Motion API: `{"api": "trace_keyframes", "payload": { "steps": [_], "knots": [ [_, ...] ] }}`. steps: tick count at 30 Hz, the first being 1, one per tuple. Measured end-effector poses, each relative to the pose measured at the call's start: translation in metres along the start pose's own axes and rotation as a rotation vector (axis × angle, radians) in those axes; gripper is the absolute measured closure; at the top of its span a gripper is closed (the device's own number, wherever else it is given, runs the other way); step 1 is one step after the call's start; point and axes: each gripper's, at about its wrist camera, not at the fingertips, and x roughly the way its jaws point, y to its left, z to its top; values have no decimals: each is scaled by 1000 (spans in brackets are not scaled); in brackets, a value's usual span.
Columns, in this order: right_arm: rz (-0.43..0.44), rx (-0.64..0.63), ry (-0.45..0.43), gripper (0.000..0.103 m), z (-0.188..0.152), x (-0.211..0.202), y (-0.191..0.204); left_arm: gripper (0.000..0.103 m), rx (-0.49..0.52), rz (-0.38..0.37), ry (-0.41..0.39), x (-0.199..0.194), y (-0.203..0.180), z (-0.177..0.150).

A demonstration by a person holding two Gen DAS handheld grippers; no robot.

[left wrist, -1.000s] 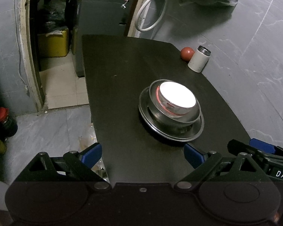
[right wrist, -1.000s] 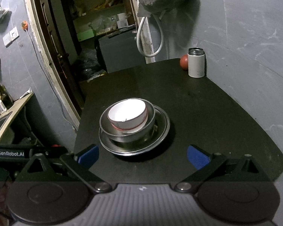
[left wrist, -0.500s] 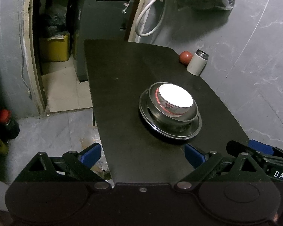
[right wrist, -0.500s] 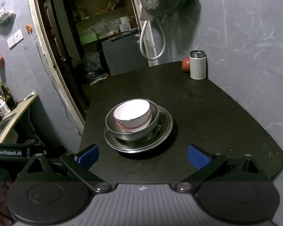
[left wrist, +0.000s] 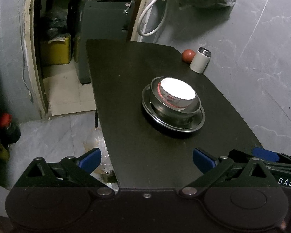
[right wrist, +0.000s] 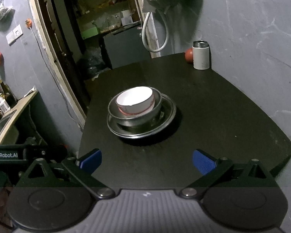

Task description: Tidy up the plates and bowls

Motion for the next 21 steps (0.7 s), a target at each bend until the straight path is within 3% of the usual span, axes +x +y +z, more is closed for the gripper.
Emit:
{"api": "trace_keyframes", "payload": {
  "steps": [13, 21],
  "knots": [
    [-52, -33, 8, 1, -1, -12, -1, 1, 13, -16, -31, 4, -7, -17],
    [-75, -25, -20, 1, -11, -19, 0, 1, 56, 15, -43, 2, -11, -29]
  ]
}}
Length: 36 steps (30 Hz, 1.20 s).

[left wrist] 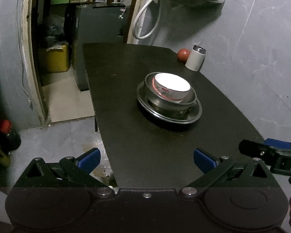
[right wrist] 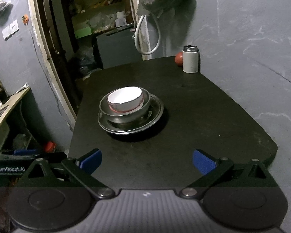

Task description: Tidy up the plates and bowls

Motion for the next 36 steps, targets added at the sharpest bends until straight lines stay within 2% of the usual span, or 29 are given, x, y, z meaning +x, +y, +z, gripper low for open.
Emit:
{"api": "trace_keyframes", "payload": {
  "steps": [8, 36],
  "knots": [
    [-2, 7, 16, 1, -5, 2, 3, 1, 2, 21, -7, -6, 7, -3],
    [-24, -13, 21, 1, -2, 4, 9, 1, -6, 0, -4, -2, 13, -2]
  ]
}}
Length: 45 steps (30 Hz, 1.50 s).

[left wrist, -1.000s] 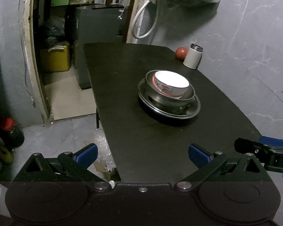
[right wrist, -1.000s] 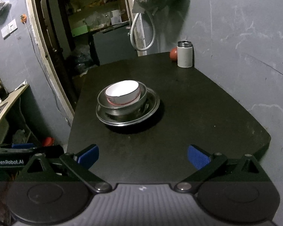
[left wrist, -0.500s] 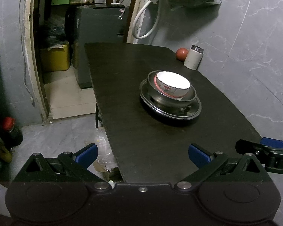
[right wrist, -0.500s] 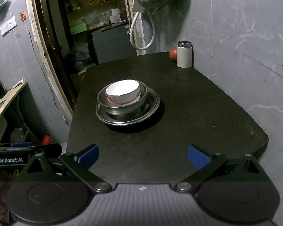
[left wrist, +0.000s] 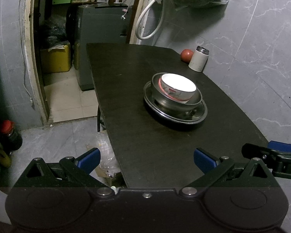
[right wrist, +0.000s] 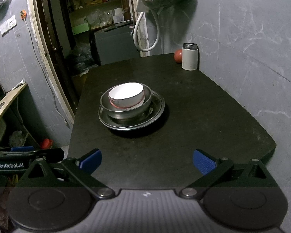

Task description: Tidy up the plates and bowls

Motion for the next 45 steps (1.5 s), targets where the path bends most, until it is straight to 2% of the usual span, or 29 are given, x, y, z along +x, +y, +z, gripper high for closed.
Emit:
{"api": "trace_keyframes", "payload": {
  "steps": [45],
  "knots": [
    [12, -4, 7, 0, 5, 4, -8, 1, 5, 8, -12, -1, -3, 2]
  ]
}}
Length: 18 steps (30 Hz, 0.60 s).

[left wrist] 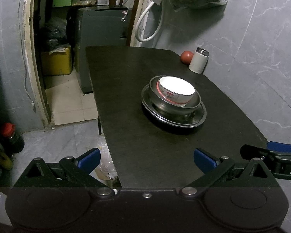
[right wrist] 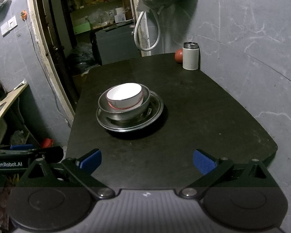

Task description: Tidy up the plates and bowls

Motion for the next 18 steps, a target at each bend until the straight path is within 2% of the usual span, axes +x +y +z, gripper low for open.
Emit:
{"api": "trace_keyframes", "payload": {
  "steps": [5, 11, 18],
  "knots": [
    [-1, 1, 0, 0, -1, -1, 0, 1, 4, -2, -2, 0, -1, -1],
    [0, 7, 1, 0, -1, -1, -2, 1, 63, 81, 35, 3, -7, 0],
    [0, 13, 0, 0, -1, -2, -5, 1, 42, 56, 47, 3, -2, 1]
  ]
}}
